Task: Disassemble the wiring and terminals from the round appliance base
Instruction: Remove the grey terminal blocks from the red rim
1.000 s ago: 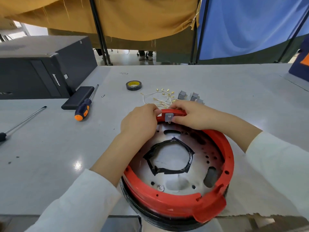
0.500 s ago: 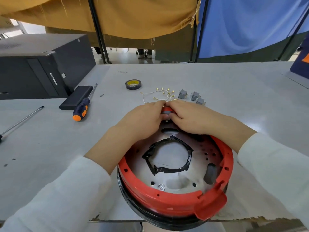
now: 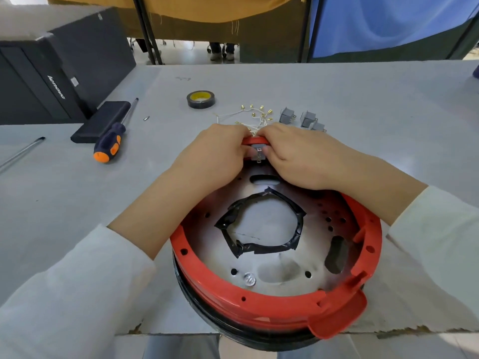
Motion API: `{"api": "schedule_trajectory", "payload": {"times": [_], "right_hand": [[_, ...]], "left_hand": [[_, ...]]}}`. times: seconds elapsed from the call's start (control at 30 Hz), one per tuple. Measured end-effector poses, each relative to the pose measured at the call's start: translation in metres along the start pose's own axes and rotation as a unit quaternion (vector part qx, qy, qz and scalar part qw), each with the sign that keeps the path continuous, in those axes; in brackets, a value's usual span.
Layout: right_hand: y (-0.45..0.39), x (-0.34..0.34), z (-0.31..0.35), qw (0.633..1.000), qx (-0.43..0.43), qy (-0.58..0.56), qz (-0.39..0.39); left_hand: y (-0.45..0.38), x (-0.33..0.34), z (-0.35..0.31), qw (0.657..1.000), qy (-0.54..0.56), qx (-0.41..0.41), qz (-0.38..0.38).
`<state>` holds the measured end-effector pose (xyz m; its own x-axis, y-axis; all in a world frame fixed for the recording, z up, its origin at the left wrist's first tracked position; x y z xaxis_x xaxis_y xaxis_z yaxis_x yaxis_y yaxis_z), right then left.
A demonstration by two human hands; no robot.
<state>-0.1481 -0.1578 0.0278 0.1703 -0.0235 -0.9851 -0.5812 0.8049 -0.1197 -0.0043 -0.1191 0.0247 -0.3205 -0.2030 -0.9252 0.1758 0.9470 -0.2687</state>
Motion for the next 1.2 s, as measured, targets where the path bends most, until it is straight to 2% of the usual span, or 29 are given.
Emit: {"api": "schedule_trajectory", "payload": {"times": [0.23,0.47,0.67,0.83,1.0,1.2], "right_hand": [[-0.003,0.004,-0.002,1.000,-0.005,0.015,-0.025],[-0.004,0.004,-0.004,1.000,-0.010,0.006,-0.007],[-0.003,0.003,-0.004,1.000,-0.015,-0.001,0.003],[-0.003,0.005,-0.004,0.999,-0.008,0.032,-0.027],[-0.005,0.007,-0.003,0.997,-0.008,0.066,-0.048],[-0.005,0.008,-0.003,0.993,-0.016,0.091,-0.068]], "left_hand": [[-0.002,0.003,0.000,0.998,-0.049,-0.008,-0.034],[0.001,-0.002,-0.002,1.000,0.024,0.005,0.006],[0.002,-0.003,-0.005,1.000,0.003,0.025,-0.008],[0.001,-0.005,-0.005,0.998,-0.040,0.035,-0.039],[-0.005,-0.005,-0.002,0.998,-0.057,0.035,-0.012],[-0.006,0.001,-0.001,0.998,-0.052,0.006,-0.018]]}}
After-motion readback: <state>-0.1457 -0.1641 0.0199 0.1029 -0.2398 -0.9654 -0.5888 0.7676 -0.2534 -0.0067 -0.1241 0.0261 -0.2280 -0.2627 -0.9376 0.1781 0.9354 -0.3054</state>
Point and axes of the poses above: each hand's wrist, its own y-axis away from the middle knuckle, its own x-axis out of the palm, z = x × y, the point moved 2 cm from there along -y, towards the middle knuckle, and after that the axes turned 11 degrees about x, right-handed, at the moved point
